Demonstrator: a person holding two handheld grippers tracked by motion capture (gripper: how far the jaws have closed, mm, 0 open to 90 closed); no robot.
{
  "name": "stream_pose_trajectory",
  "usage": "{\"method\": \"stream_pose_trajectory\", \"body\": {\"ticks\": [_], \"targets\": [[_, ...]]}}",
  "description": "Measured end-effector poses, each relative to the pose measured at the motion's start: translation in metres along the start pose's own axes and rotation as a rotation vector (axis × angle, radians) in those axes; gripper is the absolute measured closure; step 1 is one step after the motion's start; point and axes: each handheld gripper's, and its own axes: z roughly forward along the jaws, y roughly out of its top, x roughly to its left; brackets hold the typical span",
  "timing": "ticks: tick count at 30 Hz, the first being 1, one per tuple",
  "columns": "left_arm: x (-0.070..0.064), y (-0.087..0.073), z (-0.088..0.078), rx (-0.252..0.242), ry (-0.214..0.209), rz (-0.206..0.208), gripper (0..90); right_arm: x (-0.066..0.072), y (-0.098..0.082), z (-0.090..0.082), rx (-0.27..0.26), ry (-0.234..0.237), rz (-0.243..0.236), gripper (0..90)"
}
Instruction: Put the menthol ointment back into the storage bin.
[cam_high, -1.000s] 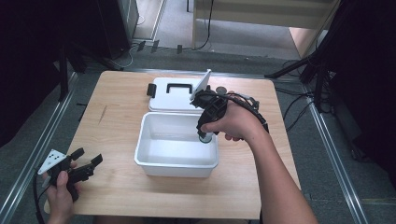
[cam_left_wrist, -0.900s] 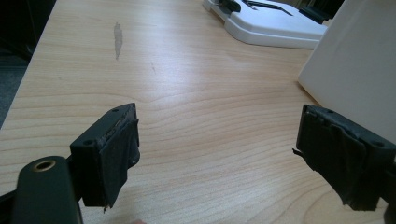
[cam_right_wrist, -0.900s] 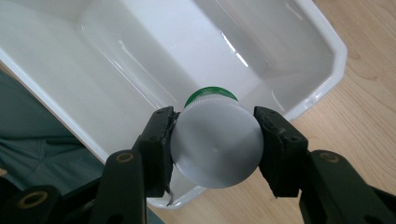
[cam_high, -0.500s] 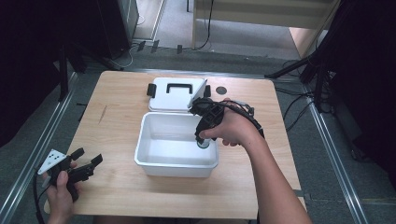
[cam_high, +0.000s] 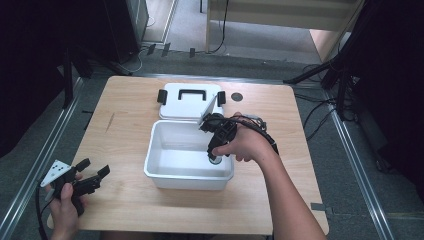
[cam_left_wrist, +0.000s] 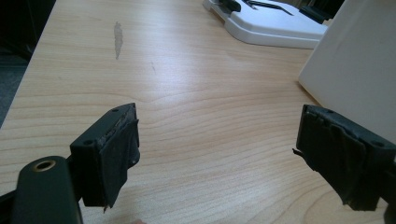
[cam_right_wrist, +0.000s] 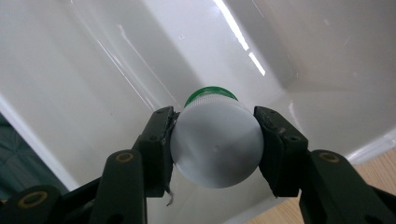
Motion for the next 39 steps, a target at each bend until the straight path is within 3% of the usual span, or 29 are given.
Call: {"method": "stream_pose_trajectory", "body": {"ticks": [7,15,39], "targets": [[0.0,0.0,0.0,0.004,-0.002,0.003,14.1,0.0,-0.002,0.014,0.018,-0.001,-0.012,51.6],[0.0,0.0,0.0,0.004,-0.004,0.002,14.1,0.003,-0.002,0.026,0.04,-0.013,-0.059,51.6],[0.001,0.0,0.0,0.003,-0.004,-0.003,14.1,0.009,0.004,0.048,0.067,0.007,-0.071,51.7]]}}
